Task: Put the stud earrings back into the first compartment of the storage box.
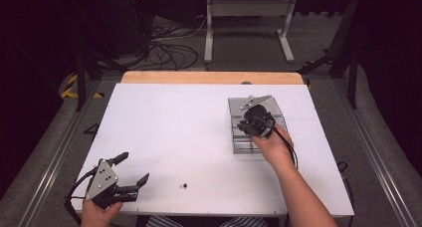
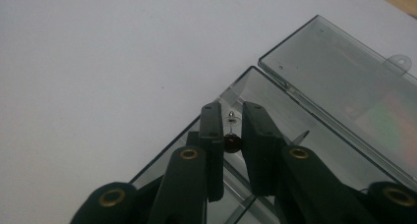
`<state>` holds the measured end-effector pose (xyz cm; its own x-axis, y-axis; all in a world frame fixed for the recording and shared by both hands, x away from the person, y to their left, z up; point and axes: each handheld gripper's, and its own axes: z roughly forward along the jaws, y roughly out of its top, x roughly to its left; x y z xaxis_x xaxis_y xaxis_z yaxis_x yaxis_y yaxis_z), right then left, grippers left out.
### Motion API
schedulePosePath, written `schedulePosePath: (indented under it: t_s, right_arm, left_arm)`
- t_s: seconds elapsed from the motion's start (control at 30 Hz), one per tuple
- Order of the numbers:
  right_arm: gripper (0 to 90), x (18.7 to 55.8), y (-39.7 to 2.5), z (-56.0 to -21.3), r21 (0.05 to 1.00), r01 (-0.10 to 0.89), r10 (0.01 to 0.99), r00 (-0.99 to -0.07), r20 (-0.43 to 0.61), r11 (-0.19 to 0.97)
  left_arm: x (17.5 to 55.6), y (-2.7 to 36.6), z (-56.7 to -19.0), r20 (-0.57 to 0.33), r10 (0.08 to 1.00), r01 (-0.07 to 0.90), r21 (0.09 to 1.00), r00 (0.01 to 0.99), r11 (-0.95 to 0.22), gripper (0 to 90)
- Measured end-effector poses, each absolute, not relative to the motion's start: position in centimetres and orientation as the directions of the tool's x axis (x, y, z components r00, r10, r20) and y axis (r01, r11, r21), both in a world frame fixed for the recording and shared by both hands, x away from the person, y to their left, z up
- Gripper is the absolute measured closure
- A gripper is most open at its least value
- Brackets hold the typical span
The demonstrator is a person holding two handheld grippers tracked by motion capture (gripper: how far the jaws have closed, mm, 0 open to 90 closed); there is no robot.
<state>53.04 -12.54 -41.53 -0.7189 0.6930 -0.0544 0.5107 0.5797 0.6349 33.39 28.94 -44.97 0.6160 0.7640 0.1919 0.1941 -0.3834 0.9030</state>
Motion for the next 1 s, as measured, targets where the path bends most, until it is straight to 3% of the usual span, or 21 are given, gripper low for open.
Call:
schedulePosePath:
  t_s: [1.0]
  right_arm:
    - [78.7,55.8,-12.3,-44.4,0.541,0.595,0.726,-0.687,-0.041,0.594]
  left_arm:
    - [33.5,29.0,-45.0,0.188,0.766,0.198,0.903,0.614,-0.380,11.6]
